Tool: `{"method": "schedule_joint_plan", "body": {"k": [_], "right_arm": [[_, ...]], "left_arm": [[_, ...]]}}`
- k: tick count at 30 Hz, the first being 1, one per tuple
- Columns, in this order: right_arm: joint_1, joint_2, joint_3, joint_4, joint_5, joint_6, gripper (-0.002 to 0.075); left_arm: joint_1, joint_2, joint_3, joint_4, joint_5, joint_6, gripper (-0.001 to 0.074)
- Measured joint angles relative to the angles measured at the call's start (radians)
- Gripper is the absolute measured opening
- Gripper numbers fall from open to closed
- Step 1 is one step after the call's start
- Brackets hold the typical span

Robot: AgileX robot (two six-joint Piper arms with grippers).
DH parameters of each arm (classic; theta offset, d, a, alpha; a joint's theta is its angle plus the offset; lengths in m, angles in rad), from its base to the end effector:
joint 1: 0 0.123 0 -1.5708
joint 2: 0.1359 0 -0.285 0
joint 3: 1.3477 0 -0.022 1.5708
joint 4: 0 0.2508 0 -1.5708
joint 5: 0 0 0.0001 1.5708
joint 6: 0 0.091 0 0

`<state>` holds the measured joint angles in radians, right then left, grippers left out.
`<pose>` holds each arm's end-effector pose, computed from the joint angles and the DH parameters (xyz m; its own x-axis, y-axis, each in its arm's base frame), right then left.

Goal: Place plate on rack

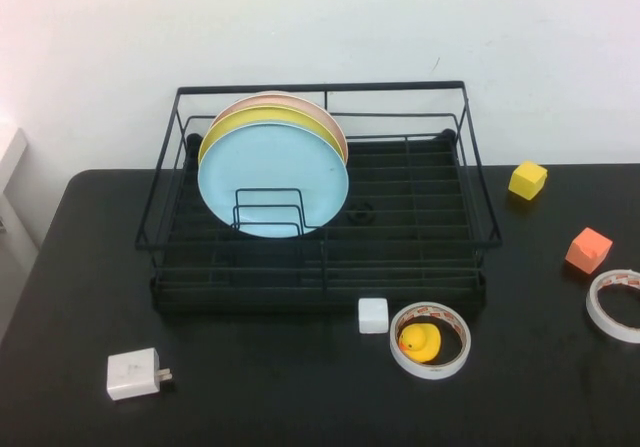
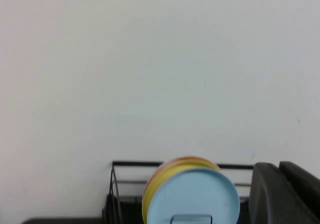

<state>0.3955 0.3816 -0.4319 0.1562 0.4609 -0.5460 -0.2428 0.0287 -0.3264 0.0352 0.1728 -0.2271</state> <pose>0.0750 0.0382 0.2916 -0.0898 -0.4643 -0.8811 -0.5229 0.7749 -0.3551 0.0312 -0.0072 0.3033 0.1558 -0.2356 -0.9593 0.2694 0.9444 -0.1882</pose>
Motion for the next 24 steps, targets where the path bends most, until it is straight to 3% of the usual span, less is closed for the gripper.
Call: {"method": "schedule_joint_plan", "body": {"k": [8, 24], "right_arm": [[0.000, 0.000, 0.072, 0.030, 0.020, 0.000, -0.0002], [0.000, 0.000, 0.120, 0.035, 0.154, 0.000, -0.0002]], "left_arm": [[0.000, 0.076, 0.006, 0.000, 0.033, -0.012, -0.0001], [0.000, 0.076, 0.006, -0.035, 0.436, -0.035, -0.0001]]}}
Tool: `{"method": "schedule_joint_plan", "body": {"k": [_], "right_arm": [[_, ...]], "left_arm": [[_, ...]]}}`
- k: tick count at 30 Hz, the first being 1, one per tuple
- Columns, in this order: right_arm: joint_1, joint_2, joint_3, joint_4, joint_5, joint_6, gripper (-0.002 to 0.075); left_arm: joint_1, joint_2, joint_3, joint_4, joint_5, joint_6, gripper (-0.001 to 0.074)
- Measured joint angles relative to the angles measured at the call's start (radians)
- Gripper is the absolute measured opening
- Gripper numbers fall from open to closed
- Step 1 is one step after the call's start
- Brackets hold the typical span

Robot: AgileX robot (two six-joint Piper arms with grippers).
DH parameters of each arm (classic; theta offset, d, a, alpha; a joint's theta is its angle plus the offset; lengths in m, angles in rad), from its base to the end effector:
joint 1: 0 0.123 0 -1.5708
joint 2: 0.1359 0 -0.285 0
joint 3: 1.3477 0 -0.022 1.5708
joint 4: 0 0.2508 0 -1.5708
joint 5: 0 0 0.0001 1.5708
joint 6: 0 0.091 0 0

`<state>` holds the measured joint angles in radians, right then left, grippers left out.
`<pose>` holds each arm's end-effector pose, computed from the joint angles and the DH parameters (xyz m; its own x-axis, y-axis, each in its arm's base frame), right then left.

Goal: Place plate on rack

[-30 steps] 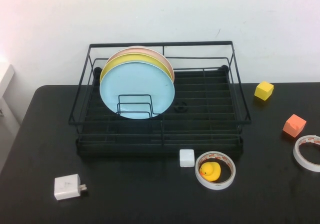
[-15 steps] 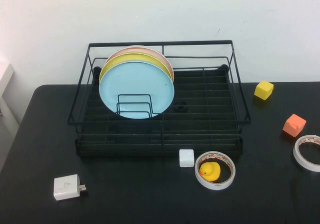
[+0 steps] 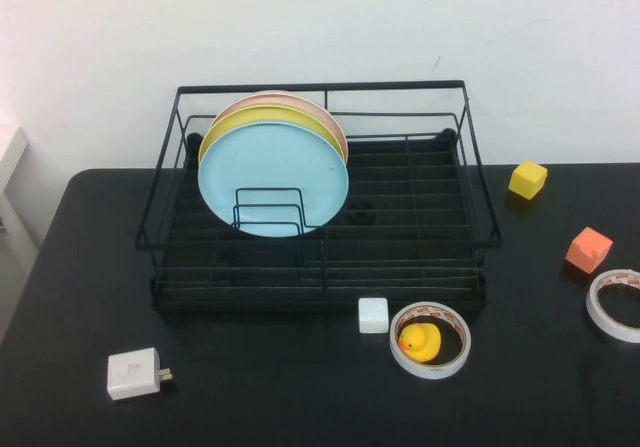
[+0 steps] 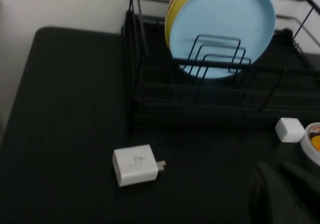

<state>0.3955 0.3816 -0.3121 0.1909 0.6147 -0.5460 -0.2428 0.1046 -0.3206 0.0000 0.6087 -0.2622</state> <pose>0.0680 0.0392 0.2401 -0.2966 -0.5328 -0.7926 -0.6264 0.7350 -0.2596 0.0415 -0.0103 0.2593 -0.3443 -0.1818 -0.9211 0.1565 0.9562 -0.2472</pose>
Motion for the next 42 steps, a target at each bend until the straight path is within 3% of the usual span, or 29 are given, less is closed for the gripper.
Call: {"method": "schedule_joint_plan", "body": {"k": [8, 14, 22, 35, 42], "right_arm": [[0.000, 0.000, 0.000, 0.002, 0.000, 0.000, -0.0002], [0.000, 0.000, 0.000, 0.002, 0.000, 0.000, -0.0002], [0.000, 0.000, 0.000, 0.002, 0.003, 0.000, -0.0002], [0.000, 0.000, 0.000, 0.004, 0.003, 0.000, -0.0002], [0.000, 0.000, 0.000, 0.004, 0.003, 0.000, -0.0002]], "left_arm": [[0.020, -0.008, 0.011, 0.056, -0.010, -0.002, -0.0001], [0.146, -0.093, 0.076, -0.011, -0.138, -0.002, -0.0001], [0.256, -0.116, 0.318, -0.115, -0.374, 0.013, -0.0002], [0.212, -0.118, 0.338, -0.126, -0.299, 0.117, -0.0002], [0.205, -0.118, 0.338, -0.122, -0.299, 0.080, -0.0002]]}}
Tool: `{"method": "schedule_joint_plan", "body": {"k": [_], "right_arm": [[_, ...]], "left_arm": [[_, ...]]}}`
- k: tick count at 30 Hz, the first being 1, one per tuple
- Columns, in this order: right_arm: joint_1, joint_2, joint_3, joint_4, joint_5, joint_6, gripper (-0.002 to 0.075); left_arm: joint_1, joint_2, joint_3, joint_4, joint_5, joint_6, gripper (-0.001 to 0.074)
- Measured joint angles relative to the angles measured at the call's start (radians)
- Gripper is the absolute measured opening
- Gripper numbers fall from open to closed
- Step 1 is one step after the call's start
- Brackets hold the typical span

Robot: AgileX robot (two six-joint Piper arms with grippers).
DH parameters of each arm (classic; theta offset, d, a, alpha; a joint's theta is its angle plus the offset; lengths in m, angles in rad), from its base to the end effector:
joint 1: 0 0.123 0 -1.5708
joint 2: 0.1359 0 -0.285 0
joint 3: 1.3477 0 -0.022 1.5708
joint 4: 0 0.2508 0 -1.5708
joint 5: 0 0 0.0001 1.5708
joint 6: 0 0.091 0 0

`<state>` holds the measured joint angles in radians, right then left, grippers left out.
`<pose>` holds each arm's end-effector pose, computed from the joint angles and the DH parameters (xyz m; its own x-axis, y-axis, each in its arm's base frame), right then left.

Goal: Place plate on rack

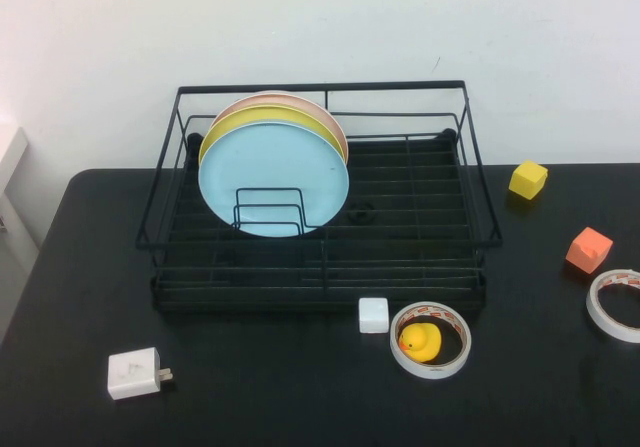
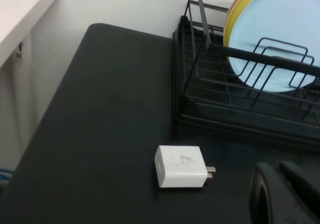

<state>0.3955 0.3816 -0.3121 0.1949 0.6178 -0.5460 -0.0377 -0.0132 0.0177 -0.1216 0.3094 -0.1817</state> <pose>0.0678 0.0394 0.2400 -0.2996 -0.5310 -0.7927 -0.6280 0.7352 -0.2551 0.0537 -0.0054 0.1802 -0.2343 -0.2844 -0.9296 0.0052 0.9559 -0.2937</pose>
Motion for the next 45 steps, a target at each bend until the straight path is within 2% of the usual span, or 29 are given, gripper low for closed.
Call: {"method": "schedule_joint_plan", "body": {"k": [5, 9, 22, 45], "right_arm": [[0.000, 0.000, 0.000, 0.000, 0.000, 0.000, -0.0002], [0.000, 0.000, 0.000, 0.000, 0.000, 0.000, -0.0002], [0.000, 0.000, 0.000, 0.000, 0.000, 0.000, -0.0002], [0.000, 0.000, 0.000, 0.000, 0.000, 0.000, -0.0002]], "left_arm": [[0.000, 0.000, 0.000, 0.034, 0.001, -0.119, -0.0002], [0.000, 0.000, 0.000, 0.044, 0.002, -0.138, -0.0002], [0.000, 0.000, 0.000, 0.048, 0.002, 0.057, -0.0002], [0.000, 0.000, 0.000, 0.045, 0.002, 0.070, -0.0002]]}}
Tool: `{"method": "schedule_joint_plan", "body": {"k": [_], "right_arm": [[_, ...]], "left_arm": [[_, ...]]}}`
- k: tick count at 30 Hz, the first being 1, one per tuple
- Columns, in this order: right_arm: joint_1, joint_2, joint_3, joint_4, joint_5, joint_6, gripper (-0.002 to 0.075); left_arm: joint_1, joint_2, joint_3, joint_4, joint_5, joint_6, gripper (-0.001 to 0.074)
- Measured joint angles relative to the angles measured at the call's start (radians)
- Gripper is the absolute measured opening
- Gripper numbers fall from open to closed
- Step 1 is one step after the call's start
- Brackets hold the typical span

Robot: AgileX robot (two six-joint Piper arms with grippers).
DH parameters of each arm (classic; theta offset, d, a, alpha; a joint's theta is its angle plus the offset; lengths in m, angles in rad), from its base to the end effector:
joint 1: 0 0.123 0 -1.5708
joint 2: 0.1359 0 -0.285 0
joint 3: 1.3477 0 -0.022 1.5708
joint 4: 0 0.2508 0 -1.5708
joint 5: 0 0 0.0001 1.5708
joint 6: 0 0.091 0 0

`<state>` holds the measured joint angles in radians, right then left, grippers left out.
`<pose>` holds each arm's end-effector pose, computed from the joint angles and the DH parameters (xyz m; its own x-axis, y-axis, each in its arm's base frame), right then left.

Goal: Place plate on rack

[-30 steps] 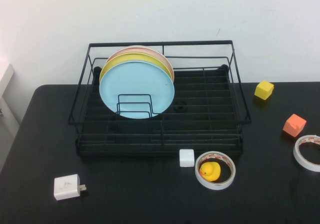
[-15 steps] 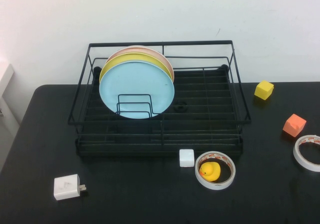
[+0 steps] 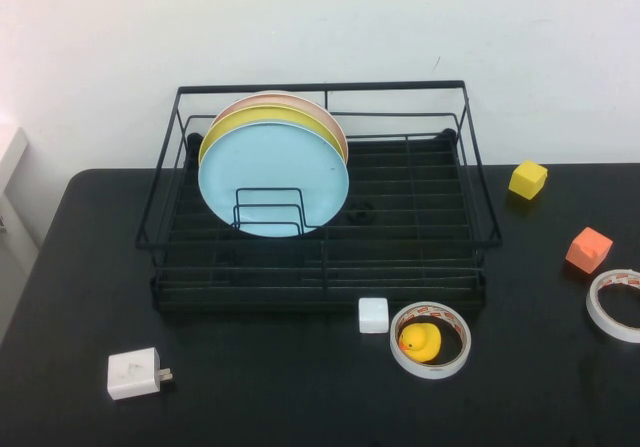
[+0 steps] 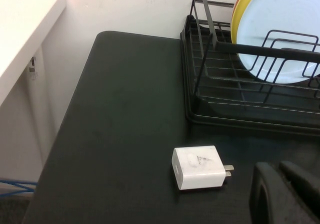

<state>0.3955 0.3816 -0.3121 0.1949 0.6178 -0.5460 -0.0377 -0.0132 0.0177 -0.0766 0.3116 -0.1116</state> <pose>0.0678 0.0394 0.2400 -0.2996 -0.5310 -0.7927 -0.6280 0.7352 -0.2551 0.0537 -0.0042 0.1799 -0.2332 -0.1748 -0.9566 0.0180 0.9828 -0.1839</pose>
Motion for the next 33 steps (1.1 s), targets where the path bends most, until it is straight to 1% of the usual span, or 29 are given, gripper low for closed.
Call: {"method": "schedule_joint_plan", "body": {"k": [4, 7, 9, 15, 17, 20, 23, 29, 33], "right_arm": [[0.000, -0.012, 0.000, 0.000, 0.002, 0.000, -0.0002], [-0.030, -0.067, 0.000, 0.017, 0.005, 0.000, -0.0002], [-0.071, -0.116, 0.000, 0.019, 0.005, -0.006, -0.0002], [-0.247, -0.302, 0.005, 0.004, -0.002, -0.019, -0.0002], [-0.303, -0.354, 0.031, -0.008, -0.037, -0.021, -0.0002], [-0.357, -0.391, 0.097, -0.017, -0.113, -0.021, -0.0002], [-0.376, -0.394, 0.176, -0.017, -0.170, -0.021, -0.0002], [-0.376, -0.394, 0.308, -0.021, -0.191, -0.021, -0.0002], [-0.376, -0.394, 0.321, -0.024, -0.224, -0.021, -0.0002]], "left_arm": [[0.000, 0.000, 0.000, 0.000, 0.000, 0.000, -0.0002], [0.000, 0.000, 0.000, 0.000, 0.000, 0.000, -0.0002], [0.000, 0.000, 0.000, 0.000, 0.000, 0.002, -0.0002], [0.000, 0.000, 0.000, 0.000, 0.000, 0.002, -0.0002], [0.000, 0.000, 0.000, 0.000, 0.002, 0.002, -0.0002], [0.000, 0.000, 0.000, 0.000, 0.002, 0.002, -0.0002], [0.000, 0.000, 0.000, 0.000, 0.002, 0.002, -0.0002], [0.000, 0.000, 0.000, 0.000, 0.002, 0.002, -0.0002], [0.000, 0.000, 0.000, 0.000, 0.004, 0.002, -0.0002]]}}
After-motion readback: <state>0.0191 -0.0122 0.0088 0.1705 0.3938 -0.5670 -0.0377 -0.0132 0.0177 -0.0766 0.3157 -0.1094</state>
